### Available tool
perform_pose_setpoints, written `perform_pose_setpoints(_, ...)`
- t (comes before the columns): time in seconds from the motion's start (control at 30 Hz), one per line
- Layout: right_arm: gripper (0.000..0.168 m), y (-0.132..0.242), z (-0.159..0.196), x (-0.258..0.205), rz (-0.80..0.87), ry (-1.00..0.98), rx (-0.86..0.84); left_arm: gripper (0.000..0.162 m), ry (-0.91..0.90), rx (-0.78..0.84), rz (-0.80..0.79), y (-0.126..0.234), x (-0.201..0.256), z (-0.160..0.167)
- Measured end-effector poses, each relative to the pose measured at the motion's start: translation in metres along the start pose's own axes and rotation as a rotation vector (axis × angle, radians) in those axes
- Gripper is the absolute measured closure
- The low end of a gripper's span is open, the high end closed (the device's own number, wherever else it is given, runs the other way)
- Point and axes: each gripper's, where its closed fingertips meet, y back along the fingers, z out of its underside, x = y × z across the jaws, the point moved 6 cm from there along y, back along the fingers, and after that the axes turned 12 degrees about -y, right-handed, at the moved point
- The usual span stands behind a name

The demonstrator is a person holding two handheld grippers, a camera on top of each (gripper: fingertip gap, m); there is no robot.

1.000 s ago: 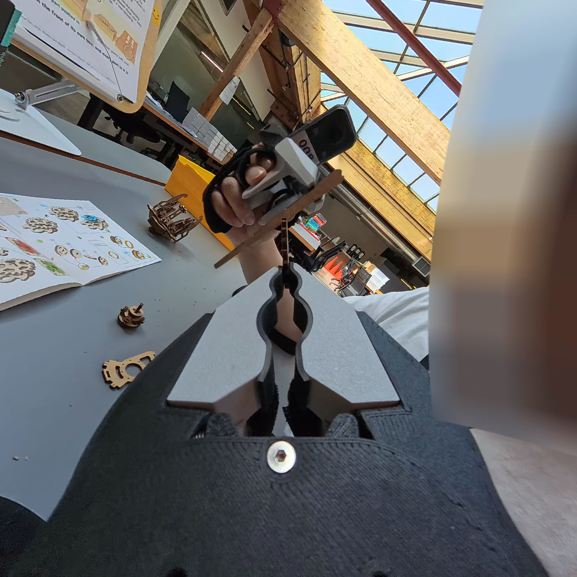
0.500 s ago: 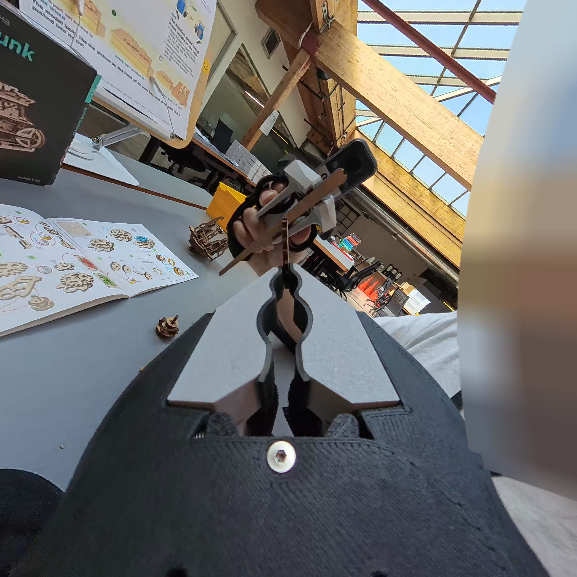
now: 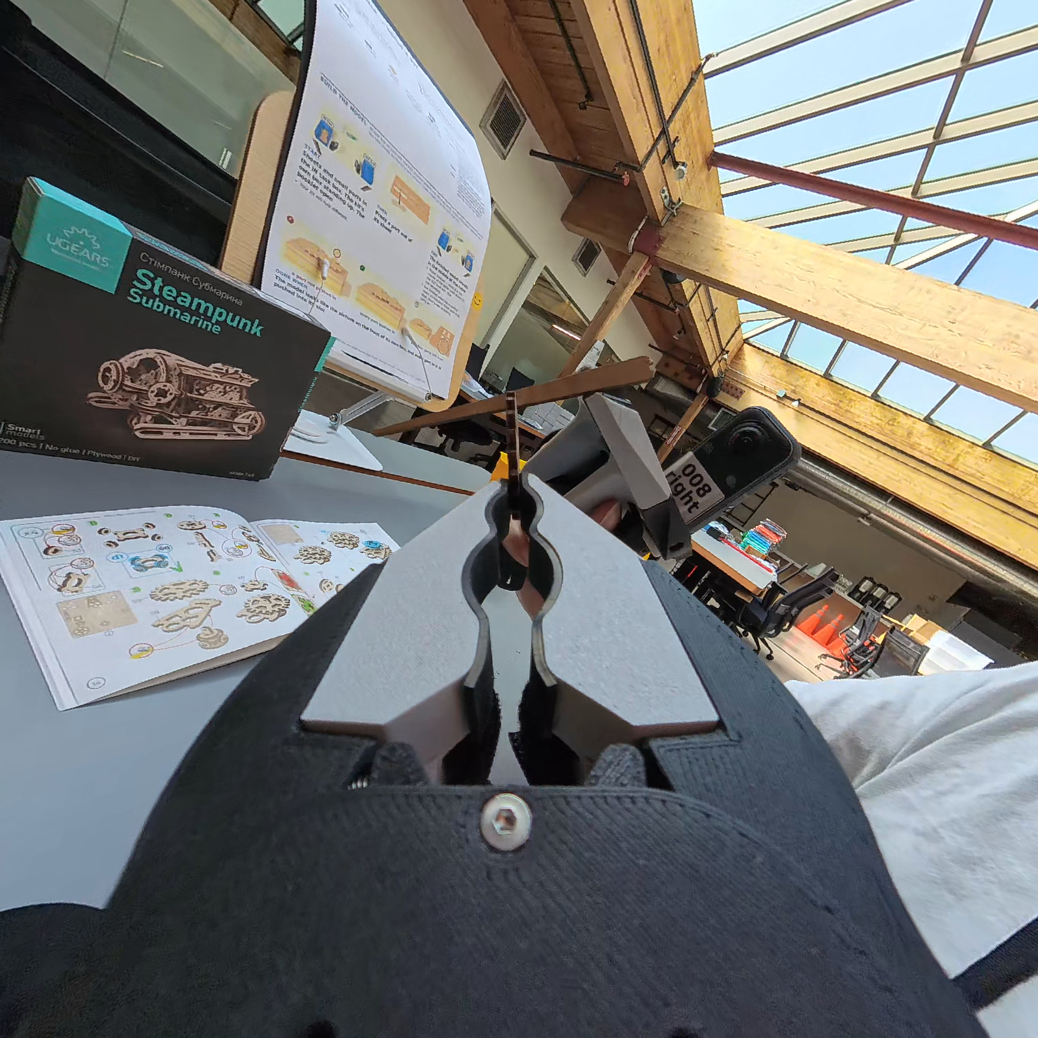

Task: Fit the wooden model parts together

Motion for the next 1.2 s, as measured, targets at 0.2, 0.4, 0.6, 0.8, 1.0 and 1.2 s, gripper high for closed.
perform_pose_setpoints(0.2,0.168,-0.003,0.003,-0.007,-0.029,0.015,-0.024,0.162,-0.015,0.004,-0.021,0.0,-0.002,-0.003)
perform_pose_setpoints(0.4,0.168,0.001,0.006,0.02,0.039,-0.011,-0.132,0.162,-0.039,-0.033,-0.109,0.017,-0.023,0.001)
perform_pose_setpoints(0.6,0.135,-0.004,0.092,0.06,0.167,-0.47,-0.653,0.162,-0.057,-0.015,-0.234,0.061,-0.05,-0.018)
perform_pose_setpoints(0.8,0.146,-0.072,0.177,0.06,-0.003,-0.267,-0.981,0.162,-0.104,0.007,-0.3,0.085,-0.057,-0.036)
perform_pose_setpoints(1.0,0.153,-0.106,0.232,0.061,-0.053,-0.351,-1.271,0.162,-0.083,-0.013,-0.294,0.098,-0.057,-0.034)
perform_pose_setpoints(1.2,0.163,-0.096,0.204,0.056,-0.077,-0.302,-1.124,0.162,-0.043,-0.123,-0.223,0.097,-0.068,-0.017)
